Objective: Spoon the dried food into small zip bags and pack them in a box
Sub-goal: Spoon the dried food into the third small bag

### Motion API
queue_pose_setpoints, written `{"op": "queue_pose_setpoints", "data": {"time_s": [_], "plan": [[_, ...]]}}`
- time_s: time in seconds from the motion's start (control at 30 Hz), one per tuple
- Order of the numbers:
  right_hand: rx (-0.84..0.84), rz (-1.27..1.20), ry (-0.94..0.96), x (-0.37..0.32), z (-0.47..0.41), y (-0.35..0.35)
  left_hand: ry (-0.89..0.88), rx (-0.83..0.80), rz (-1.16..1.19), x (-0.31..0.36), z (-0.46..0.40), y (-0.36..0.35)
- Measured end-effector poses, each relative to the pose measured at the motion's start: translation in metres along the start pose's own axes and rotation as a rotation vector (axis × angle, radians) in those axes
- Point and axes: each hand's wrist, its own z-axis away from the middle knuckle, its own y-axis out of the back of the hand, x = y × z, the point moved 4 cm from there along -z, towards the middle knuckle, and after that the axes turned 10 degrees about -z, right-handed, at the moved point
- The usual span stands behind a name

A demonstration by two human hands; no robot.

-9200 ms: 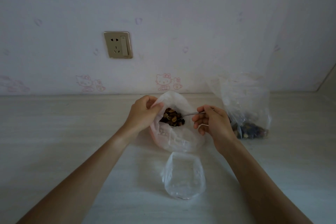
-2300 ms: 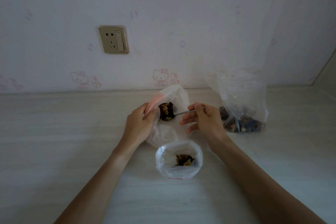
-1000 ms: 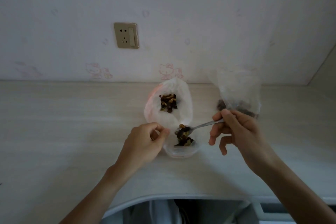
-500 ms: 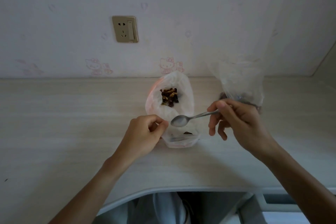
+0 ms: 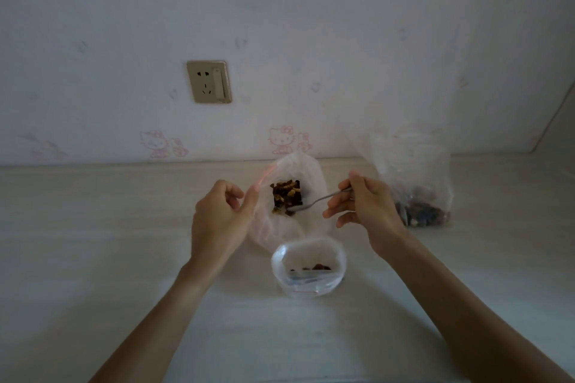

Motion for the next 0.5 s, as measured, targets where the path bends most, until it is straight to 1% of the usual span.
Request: {"op": "queue_pose_setpoints", "data": {"time_s": [0.1,0.17,0.27,0.37,0.5], "plan": [[0.006,0.085,-0.032,0.009,-0.01,-0.006,0.066,-0.241,-0.146,0.006,-0.01,-0.023],[0.017,0.096,-0.043,0.015,-0.014,-0.008,0.099,-0.341,-0.175,0.009,-0.017,-0.036],[0.015,0.073,-0.094,0.015,-0.021,-0.011,0.135,-0.332,-0.087,0.009,-0.027,-0.046],[-0.029,0.053,-0.155,0.011,-0.026,-0.014,0.098,-0.29,0.036,0.006,-0.026,-0.051],[-0.078,0.048,-0.205,0.015,-0.022,-0.014,0.051,-0.234,0.138,0.0,-0.025,-0.055]]}}
